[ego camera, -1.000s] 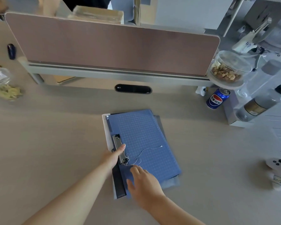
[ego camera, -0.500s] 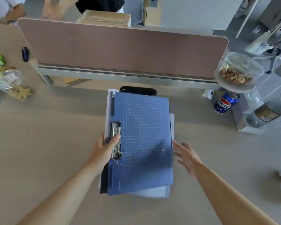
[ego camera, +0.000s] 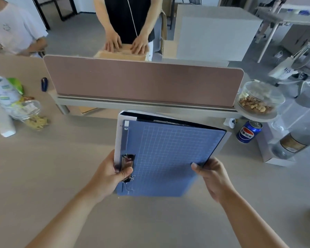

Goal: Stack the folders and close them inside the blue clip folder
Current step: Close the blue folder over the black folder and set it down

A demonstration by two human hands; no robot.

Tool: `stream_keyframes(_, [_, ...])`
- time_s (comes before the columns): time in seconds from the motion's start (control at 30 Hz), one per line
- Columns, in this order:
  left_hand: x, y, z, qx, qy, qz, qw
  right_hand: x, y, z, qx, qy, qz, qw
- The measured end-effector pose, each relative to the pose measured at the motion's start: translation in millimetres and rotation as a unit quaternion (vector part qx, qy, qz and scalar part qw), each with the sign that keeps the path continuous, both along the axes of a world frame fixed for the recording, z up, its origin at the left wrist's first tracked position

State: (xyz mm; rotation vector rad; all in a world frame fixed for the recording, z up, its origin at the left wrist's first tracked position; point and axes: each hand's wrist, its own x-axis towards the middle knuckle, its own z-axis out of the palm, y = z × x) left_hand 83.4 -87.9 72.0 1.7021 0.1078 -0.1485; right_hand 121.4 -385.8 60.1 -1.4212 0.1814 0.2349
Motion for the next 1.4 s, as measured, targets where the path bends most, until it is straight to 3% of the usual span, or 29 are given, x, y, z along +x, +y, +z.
stream_keyframes(0.13, [-3,1,9,-0.038,-0.002,0.003,0.999,-3,1,13,0.01,-0.062,0.034,0.997])
stream_keyframes(0.37, [-7,-13,22,-0.129,0.007,0.042,0.991,-13,1,15,0.024,-0.009,0.118,0.993])
stream_keyframes(0.67, [-28,-21,14,-0.165,-0.039,0.069,0.983,-25,-3,7,-0.007,-0.018,0.099,0.995])
stream_keyframes(0.9, [-26,-18,6,-0.109,0.036,0.032,0.993,-26,-3,-4,-0.024,0.033,0.125,0.991])
stream_keyframes(1.13, [-1,-33,21,0.012,-0.008,0.125,0.992,-17,-1,9,-0.03,0.05,0.091,0.994])
stream_keyframes(1.27, [20,-37,41,-0.001,0.021,0.125,0.992,-9,-8,22,-0.003,0.082,0.067,0.994])
stream_keyframes(1.4, [31,-27,52,-0.027,0.113,0.127,0.985,-3,-5,27,0.011,0.102,0.053,0.993])
